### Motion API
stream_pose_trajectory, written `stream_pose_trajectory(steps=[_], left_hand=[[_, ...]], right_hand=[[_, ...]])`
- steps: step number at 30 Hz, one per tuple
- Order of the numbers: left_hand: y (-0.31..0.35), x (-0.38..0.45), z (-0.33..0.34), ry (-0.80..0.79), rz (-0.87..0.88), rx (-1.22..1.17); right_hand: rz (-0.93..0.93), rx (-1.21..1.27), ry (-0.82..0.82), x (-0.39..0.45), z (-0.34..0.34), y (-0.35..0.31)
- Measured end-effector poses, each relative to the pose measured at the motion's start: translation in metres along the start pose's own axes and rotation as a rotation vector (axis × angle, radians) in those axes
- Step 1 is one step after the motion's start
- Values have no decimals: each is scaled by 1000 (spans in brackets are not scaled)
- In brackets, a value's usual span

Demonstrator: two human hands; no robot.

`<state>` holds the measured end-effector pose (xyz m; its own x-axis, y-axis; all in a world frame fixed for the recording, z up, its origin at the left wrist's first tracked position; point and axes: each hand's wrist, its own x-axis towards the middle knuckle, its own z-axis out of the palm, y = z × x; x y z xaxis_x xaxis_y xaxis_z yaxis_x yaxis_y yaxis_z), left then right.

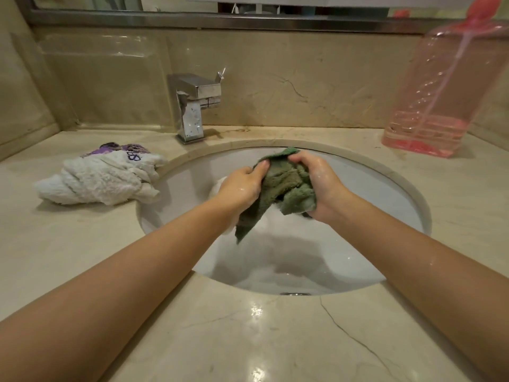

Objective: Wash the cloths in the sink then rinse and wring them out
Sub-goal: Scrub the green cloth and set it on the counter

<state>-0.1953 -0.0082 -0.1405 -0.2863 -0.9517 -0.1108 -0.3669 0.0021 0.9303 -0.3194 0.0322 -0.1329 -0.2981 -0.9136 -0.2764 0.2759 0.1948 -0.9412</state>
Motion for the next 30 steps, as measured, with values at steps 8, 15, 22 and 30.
stream_pose_trajectory(steps=[8,15,22,30], left_hand=[[6,-2,3,65,-22,-409],[7,-11,7,-75,0,-208],[3,-8,8,-63,-28,-188],[12,-8,-1,10,-109,-411]], right_hand=[[-98,64,-21,0,-6,-3],[-357,30,426,-4,10,4],[-177,-46,255,3,-4,0],[-70,-130,-47,-10,-8,-9]])
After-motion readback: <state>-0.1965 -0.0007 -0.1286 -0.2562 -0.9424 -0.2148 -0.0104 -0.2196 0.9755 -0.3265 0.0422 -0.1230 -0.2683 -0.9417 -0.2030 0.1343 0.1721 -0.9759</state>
